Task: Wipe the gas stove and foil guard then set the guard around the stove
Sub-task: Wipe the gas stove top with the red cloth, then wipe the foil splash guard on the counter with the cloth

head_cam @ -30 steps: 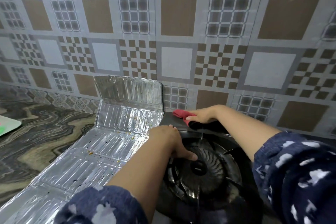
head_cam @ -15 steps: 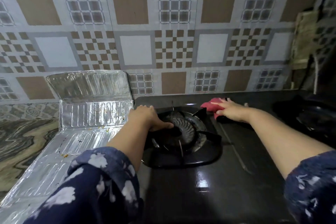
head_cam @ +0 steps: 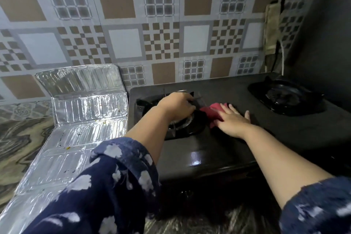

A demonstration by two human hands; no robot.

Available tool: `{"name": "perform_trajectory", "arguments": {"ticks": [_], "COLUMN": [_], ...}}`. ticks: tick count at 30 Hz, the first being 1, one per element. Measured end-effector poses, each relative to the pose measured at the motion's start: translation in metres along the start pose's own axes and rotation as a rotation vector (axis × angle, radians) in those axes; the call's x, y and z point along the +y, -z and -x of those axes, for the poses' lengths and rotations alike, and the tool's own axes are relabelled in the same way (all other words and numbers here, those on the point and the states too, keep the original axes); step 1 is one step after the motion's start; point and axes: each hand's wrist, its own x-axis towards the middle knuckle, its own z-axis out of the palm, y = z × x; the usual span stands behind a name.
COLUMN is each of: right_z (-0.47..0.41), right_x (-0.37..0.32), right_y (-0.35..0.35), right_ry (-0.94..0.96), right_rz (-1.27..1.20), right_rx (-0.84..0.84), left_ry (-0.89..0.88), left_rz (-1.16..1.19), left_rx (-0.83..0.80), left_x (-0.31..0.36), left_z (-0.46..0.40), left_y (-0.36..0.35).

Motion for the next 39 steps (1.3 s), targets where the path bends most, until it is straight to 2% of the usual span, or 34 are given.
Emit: {"name": "perform_trajectory", "arguments": {"ticks": [4, 17, 25, 29, 33, 36, 39], "right_z": [0.026, 0.048, 0.109, 0.144, 0.176, 0.188, 0.193], "right_x": [-0.001, -0.009, -0.066, -0.126, -0.196, -0.238, -0.266], "right_y": [-0.01, -0.021, -0.052, -0.067, -0.087, -0.108, -0.139], "right_ry": [0.013, 0.0, 0.025, 0.136, 0.367, 0.504, 0.58], "right_rz": [0.05, 0.074, -0.005, -0.038, -0.161, -0.088, -0.038], "right_rx": [0.041, 0.079, 0.34, 0.414, 0.421, 0.353, 0.215], "left_ry": [-0.063, -0.003, 0.028, 0.115, 0.249, 0.356, 0.483], "left_rz": [-0.058, -0.137, -0.093, -0.067, -0.071, -0.054, 0.003], "left_rx": [-0.053, 0.11, 0.228, 0.233, 0.201, 0.2, 0.198], "left_x": [0.018, -0.006, -0.038, -0.074, -0.113, -0.146, -0.178], "left_z": [0.011, 0.084, 0.148, 0.192, 0.241, 0.283, 0.328], "left_y": [-0.021, -0.054, -0.051, -0.048, -0.047, -0.05, -0.059]}}
